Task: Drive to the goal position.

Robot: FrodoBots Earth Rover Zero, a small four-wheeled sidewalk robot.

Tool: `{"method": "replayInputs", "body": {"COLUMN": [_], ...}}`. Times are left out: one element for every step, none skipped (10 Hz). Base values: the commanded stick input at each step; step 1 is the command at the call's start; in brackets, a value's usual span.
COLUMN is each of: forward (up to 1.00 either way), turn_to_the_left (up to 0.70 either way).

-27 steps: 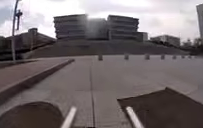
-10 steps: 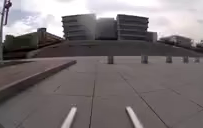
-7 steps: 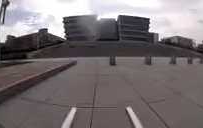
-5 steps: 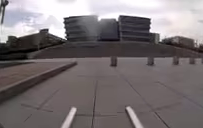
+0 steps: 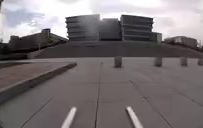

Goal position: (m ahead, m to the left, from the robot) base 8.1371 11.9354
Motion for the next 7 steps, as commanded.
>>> {"method": "replayInputs", "body": {"forward": [1.0, 1.0, 1.0, 1.0, 1.0, 1.0, 1.0], "turn_to_the_left": [0.0, 0.0, 0.0, 0.0, -0.2, -0.27, -0.27]}}
